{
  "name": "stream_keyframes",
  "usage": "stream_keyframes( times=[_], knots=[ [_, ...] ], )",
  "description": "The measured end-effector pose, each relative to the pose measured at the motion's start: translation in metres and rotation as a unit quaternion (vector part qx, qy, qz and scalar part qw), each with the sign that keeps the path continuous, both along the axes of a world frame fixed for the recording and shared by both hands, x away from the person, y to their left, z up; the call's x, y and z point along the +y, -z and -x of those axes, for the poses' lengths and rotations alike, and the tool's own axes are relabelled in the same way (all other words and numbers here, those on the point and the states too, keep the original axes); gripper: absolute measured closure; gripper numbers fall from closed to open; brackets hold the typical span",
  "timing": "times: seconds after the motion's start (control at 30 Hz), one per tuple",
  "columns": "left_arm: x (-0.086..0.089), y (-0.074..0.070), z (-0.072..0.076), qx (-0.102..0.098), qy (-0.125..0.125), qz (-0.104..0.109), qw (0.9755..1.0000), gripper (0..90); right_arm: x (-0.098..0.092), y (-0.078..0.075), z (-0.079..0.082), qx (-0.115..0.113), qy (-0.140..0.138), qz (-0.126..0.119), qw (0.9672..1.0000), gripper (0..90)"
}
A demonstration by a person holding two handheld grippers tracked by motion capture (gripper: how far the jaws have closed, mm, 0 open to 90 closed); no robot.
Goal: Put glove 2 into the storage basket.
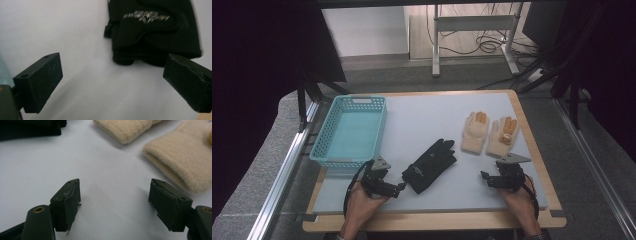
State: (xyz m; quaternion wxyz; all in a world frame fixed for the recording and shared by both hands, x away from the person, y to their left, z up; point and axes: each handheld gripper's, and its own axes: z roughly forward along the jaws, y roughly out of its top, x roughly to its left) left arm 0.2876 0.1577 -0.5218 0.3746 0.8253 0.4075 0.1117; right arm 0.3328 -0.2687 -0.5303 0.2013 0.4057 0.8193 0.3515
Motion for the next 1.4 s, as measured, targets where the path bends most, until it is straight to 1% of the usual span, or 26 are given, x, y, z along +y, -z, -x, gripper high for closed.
stream_keyframes(
  times=[0.07, 0.2, 0.27, 0.3, 0.43, 0.53, 0.57, 0.7, 0.8, 0.87, 0.9, 0.93, 1.0, 1.03, 1.1, 1.13, 1.17, 1.23, 1.27, 1.3, 1.37, 1.4],
  knots=[
    [-0.004, -0.004, -0.002, 0.0, 0.009, 0.007, 0.9999, 3.0, 0.0, 0.0, 0.0, 0.0, 0.0, 0.0, 1.0, 25.0],
    [-0.015, -0.014, -0.009, -0.002, 0.031, 0.001, 0.9995, 3.8, 0.0, 0.0, 0.0, 0.0, 0.001, 0.0, 1.0, 25.0],
    [-0.021, -0.019, -0.014, -0.001, 0.039, 0.004, 0.9992, 3.8, 0.0, 0.0, 0.0, 0.0, 0.0, 0.0, 1.0, 25.0],
    [-0.025, -0.02, -0.017, 0.001, 0.041, 0.005, 0.9991, 3.7, 0.0, 0.0, 0.0, 0.0, 0.0, 0.0, 1.0, 25.0],
    [-0.044, -0.026, -0.03, 0.003, 0.055, -0.002, 0.9985, 2.9, 0.0, 0.0, 0.0, 0.0, 0.0, 0.0, 1.0, 25.0],
    [-0.057, -0.027, -0.037, 0.005, 0.064, -0.004, 0.9979, 1.9, 0.0, 0.0, 0.0, 0.0, 0.0, 0.0, 1.0, 24.9],
    [-0.063, -0.027, -0.041, 0.006, 0.066, -0.008, 0.9978, 1.6, 0.0, 0.0, 0.0, 0.0, 0.0, 0.0, 1.0, 24.9],
    [-0.082, -0.025, -0.049, 0.011, 0.067, -0.018, 0.9975, 0.0, 0.0, 0.0, 0.0, 0.0, 0.0, 0.0, 1.0, 24.8],
    [-0.095, -0.02, -0.054, 0.012, 0.068, -0.032, 0.9971, 0.0, 0.0, 0.0, 0.0, 0.0, 0.0, 0.0, 1.0, 24.7],
    [-0.102, -0.015, -0.056, 0.014, 0.065, -0.044, 0.9968, 0.0, 0.0, 0.0, 0.0, 0.0, 0.0, 0.0, 1.0, 24.7],
    [-0.106, -0.011, -0.058, 0.015, 0.061, -0.054, 0.9966, 0.0, 0.0, 0.0, 0.0, 0.0, 0.0, 0.0, 1.0, 24.7],
    [-0.107, -0.009, -0.06, 0.016, 0.059, -0.061, 0.9963, 0.0, 0.0, 0.0, 0.0, 0.0, 0.0, 0.0, 1.0, 24.6],
    [-0.108, -0.003, -0.064, 0.025, 0.056, -0.064, 0.9961, 0.0, 0.0, 0.0, 0.0, 0.0, -0.001, 0.0, 1.0, 24.5],
    [-0.107, -0.001, -0.066, 0.026, 0.051, -0.07, 0.9959, 0.0, 0.0, 0.0, 0.0, 0.0, -0.001, 0.0, 1.0, 24.5],
    [-0.106, 0.005, -0.07, 0.031, 0.046, -0.086, 0.9948, 0.0, 0.0, 0.0, 0.0, 0.0, -0.001, 0.0, 1.0, 24.5],
    [-0.105, 0.007, -0.071, 0.039, 0.046, -0.086, 0.9945, 0.0, 0.0, 0.0, 0.0, 0.0, -0.001, 0.0, 1.0, 24.5],
    [-0.104, 0.009, -0.072, 0.048, 0.051, -0.078, 0.9945, 0.0, 0.0, 0.0, 0.0, 0.0, -0.001, 0.0, 1.0, 24.5],
    [-0.105, 0.01, -0.071, 0.049, 0.055, -0.073, 0.9946, 0.0, 0.0, 0.0, 0.0, -0.001, -0.001, 0.0, 1.0, 24.4],
    [-0.107, 0.01, -0.069, 0.048, 0.06, -0.08, 0.9938, 0.0, 0.0, 0.0, 0.0, -0.001, -0.001, 0.0, 1.0, 24.4],
    [-0.11, 0.011, -0.067, 0.04, 0.063, -0.095, 0.9926, 0.0, 0.0, 0.0, 0.0, 0.0, -0.001, 0.0, 1.0, 24.4],
    [-0.11, 0.01, -0.066, 0.04, 0.061, -0.095, 0.9928, 1.1, 0.0, 0.0, 0.0, 0.0, -0.001, 0.001, 1.0, 24.4],
    [-0.11, 0.009, -0.066, 0.043, 0.053, -0.092, 0.9934, 3.9, 0.0, 0.0, 0.0, 0.0, -0.001, 0.001, 1.0, 24.4]
  ],
)
